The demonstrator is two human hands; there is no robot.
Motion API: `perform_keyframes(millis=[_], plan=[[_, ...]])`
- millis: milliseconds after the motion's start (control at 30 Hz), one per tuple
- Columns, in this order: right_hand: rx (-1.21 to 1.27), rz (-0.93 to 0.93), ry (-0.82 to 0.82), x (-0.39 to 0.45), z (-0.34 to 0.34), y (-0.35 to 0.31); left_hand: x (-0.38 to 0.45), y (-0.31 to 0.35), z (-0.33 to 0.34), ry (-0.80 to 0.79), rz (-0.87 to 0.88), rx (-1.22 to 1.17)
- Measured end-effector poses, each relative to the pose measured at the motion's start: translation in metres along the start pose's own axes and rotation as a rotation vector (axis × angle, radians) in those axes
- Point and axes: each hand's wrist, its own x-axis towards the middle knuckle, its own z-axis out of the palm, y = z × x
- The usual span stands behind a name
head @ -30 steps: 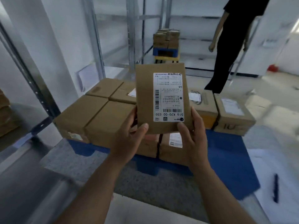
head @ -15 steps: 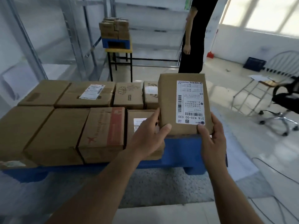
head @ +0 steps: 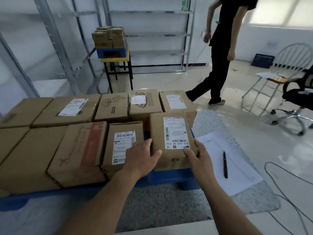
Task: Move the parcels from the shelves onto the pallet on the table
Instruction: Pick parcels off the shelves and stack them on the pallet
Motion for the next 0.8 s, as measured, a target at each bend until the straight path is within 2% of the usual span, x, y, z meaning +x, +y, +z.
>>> perform_keyframes(millis=[133,267,700,800], plan=[[-0.15,0.09,-0.114,0.006,0.011,0.02,-0.001,0.0,0.007,0.015,0.041,0.156],[-0.195,0.102,-0.118,0.014,0.015,0.031,0.0,0.0,0.011,0.034,0.019,0.234],[-0.233,0.104,-0.135,0.028,0.019,0.029,0.004,-0.009,0.01,0.03,0.015,0.244],[-0.301,0.039,-0.101,0.03,0.019,0.017,0.004,-0.01,0.008,0.054,0.023,0.166]])
